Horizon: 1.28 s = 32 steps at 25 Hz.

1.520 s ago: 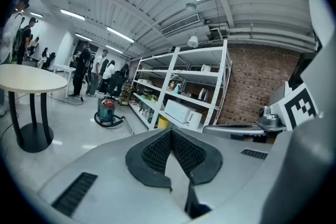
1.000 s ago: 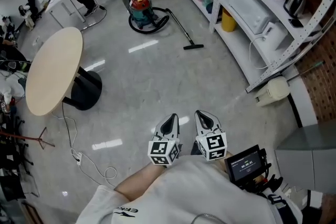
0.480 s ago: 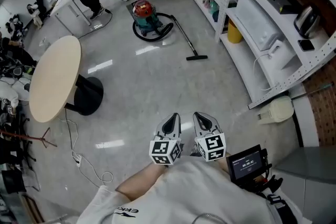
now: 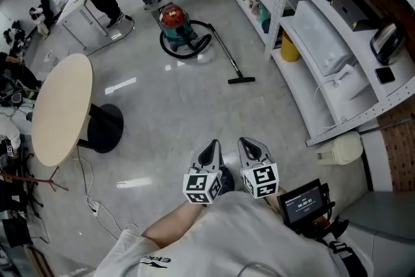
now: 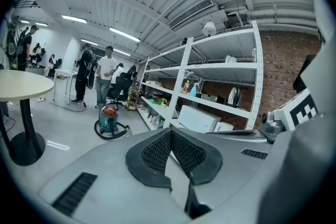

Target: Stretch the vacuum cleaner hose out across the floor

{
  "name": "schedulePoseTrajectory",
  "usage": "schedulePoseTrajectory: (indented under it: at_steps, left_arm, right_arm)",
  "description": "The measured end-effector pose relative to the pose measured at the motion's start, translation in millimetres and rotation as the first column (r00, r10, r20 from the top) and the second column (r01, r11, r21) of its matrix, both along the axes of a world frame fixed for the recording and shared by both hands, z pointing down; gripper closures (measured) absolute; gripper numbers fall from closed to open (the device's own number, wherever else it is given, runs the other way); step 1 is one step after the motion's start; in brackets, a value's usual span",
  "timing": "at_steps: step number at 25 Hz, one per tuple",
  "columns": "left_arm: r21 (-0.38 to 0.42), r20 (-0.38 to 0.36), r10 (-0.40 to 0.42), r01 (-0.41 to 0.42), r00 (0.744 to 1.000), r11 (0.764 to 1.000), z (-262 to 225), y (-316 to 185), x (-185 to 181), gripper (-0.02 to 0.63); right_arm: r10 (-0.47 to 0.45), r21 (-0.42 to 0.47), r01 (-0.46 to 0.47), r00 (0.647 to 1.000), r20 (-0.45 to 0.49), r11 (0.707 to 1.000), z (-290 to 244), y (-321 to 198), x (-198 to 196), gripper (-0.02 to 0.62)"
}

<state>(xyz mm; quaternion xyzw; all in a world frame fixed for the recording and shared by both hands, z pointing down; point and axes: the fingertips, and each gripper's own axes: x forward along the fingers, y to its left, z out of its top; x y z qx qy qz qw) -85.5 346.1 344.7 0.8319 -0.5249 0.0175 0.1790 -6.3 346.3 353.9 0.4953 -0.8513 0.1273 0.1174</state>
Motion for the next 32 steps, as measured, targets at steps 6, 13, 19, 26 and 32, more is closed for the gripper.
schedulePoseTrajectory:
  at_steps: [6,13,19,26,32]
  left_arm:
    - [0.010,-0.022,0.019,-0.019,1.000,1.000,-4,-92,-14,0.604]
    - [0.033,-0.026,0.027,-0.026,0.999,0.999,-3,-191,-47,0.604]
    - [0.003,-0.029,0.003,-0.003,1.000,1.000,4,-249,-61,0.604]
    - [-0.024,-0.006,-0.050,0.050,0.999,0.998,16,-338,-40,0.604]
    - [-0.023,0.001,-0.096,0.096,0.995,0.995,9,-425,1,0.604]
  right_arm:
    - [-0.001,0.011,0.001,0.999,-0.044,1.000,-7,-89,-17,0.595]
    - [0.027,0.042,-0.024,0.998,-0.057,0.999,-13,-194,-43,0.595]
    - [0.017,0.031,-0.015,0.998,-0.059,0.999,-12,-257,-53,0.595]
    - [-0.005,0.007,0.005,0.999,-0.036,1.000,2,-351,-24,0.595]
    - [-0.061,-0.001,0.061,0.998,-0.021,0.998,1,-438,11,0.595]
